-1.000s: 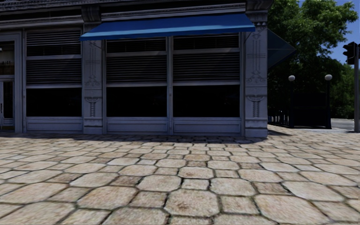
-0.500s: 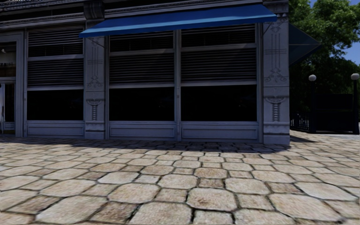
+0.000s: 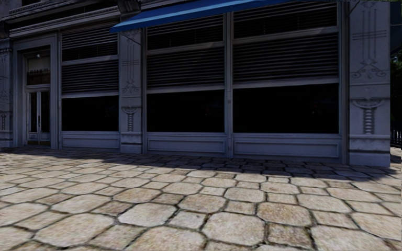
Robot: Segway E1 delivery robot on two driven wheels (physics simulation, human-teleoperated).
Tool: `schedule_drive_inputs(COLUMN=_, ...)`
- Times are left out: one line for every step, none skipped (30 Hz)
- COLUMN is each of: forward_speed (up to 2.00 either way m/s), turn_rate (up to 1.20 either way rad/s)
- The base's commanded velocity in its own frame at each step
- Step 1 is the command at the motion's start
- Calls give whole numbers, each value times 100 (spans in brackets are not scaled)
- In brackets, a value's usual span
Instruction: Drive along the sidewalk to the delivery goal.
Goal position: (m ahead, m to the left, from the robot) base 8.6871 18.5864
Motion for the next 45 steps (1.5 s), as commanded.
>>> schedule_drive_inputs(forward_speed=118, turn_rate=60)
schedule_drive_inputs(forward_speed=118, turn_rate=60)
schedule_drive_inputs(forward_speed=118, turn_rate=62)
schedule_drive_inputs(forward_speed=118, turn_rate=66)
schedule_drive_inputs(forward_speed=118, turn_rate=67)
schedule_drive_inputs(forward_speed=118, turn_rate=67)
schedule_drive_inputs(forward_speed=118, turn_rate=67)
schedule_drive_inputs(forward_speed=118, turn_rate=68)
schedule_drive_inputs(forward_speed=118, turn_rate=68)
schedule_drive_inputs(forward_speed=118, turn_rate=68)
schedule_drive_inputs(forward_speed=118, turn_rate=68)
schedule_drive_inputs(forward_speed=118, turn_rate=68)
schedule_drive_inputs(forward_speed=117, turn_rate=68)
schedule_drive_inputs(forward_speed=117, turn_rate=68)
schedule_drive_inputs(forward_speed=117, turn_rate=68)
schedule_drive_inputs(forward_speed=117, turn_rate=68)
schedule_drive_inputs(forward_speed=117, turn_rate=68)
schedule_drive_inputs(forward_speed=117, turn_rate=68)
schedule_drive_inputs(forward_speed=117, turn_rate=68)
schedule_drive_inputs(forward_speed=117, turn_rate=68)
schedule_drive_inputs(forward_speed=117, turn_rate=68)
schedule_drive_inputs(forward_speed=118, turn_rate=68)
schedule_drive_inputs(forward_speed=143, turn_rate=67)
schedule_drive_inputs(forward_speed=200, turn_rate=67)
schedule_drive_inputs(forward_speed=200, turn_rate=67)
schedule_drive_inputs(forward_speed=200, turn_rate=67)
schedule_drive_inputs(forward_speed=200, turn_rate=67)
schedule_drive_inputs(forward_speed=200, turn_rate=67)
schedule_drive_inputs(forward_speed=200, turn_rate=67)
schedule_drive_inputs(forward_speed=200, turn_rate=66)
schedule_drive_inputs(forward_speed=200, turn_rate=66)
schedule_drive_inputs(forward_speed=200, turn_rate=66)
schedule_drive_inputs(forward_speed=200, turn_rate=66)
schedule_drive_inputs(forward_speed=200, turn_rate=66)
schedule_drive_inputs(forward_speed=200, turn_rate=66)
schedule_drive_inputs(forward_speed=200, turn_rate=66)
schedule_drive_inputs(forward_speed=200, turn_rate=66)
schedule_drive_inputs(forward_speed=200, turn_rate=66)
schedule_drive_inputs(forward_speed=200, turn_rate=66)
schedule_drive_inputs(forward_speed=200, turn_rate=66)
schedule_drive_inputs(forward_speed=200, turn_rate=66)
schedule_drive_inputs(forward_speed=200, turn_rate=66)
schedule_drive_inputs(forward_speed=200, turn_rate=66)
schedule_drive_inputs(forward_speed=200, turn_rate=66)
schedule_drive_inputs(forward_speed=200, turn_rate=66)
